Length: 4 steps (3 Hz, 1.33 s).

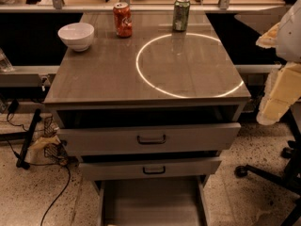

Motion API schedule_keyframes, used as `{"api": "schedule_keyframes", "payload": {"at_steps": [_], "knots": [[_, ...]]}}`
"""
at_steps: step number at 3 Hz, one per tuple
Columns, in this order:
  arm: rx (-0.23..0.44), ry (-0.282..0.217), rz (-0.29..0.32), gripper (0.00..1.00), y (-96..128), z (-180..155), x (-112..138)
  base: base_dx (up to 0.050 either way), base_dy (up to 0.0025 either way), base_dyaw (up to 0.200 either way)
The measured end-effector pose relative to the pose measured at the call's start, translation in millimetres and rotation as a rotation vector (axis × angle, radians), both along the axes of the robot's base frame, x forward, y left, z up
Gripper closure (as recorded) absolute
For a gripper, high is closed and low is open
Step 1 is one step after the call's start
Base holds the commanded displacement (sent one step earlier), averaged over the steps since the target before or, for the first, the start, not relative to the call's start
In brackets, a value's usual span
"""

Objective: Pick sponge from bottom drawer and place on counter

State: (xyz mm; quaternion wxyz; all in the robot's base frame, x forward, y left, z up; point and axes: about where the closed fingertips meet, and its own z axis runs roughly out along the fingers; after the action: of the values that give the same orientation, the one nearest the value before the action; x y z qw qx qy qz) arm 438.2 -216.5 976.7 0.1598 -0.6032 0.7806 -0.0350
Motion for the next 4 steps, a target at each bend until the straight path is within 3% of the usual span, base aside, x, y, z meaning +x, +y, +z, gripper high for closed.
{"api": "schedule_keyframes", "payload": {"at_steps": [2, 3, 4], "knots": [[0.0, -0.001, 0.0, 0.0, 0.0, 0.2, 0.0, -0.049, 0.0, 0.0], [0.004, 0.004, 0.002, 0.0, 1.4, -2.8, -1.0, 0.0, 0.0, 0.0], [0.084, 0.09, 0.039, 0.0, 26.1, -59.6, -21.6, 0.0, 0.0, 0.0]]}}
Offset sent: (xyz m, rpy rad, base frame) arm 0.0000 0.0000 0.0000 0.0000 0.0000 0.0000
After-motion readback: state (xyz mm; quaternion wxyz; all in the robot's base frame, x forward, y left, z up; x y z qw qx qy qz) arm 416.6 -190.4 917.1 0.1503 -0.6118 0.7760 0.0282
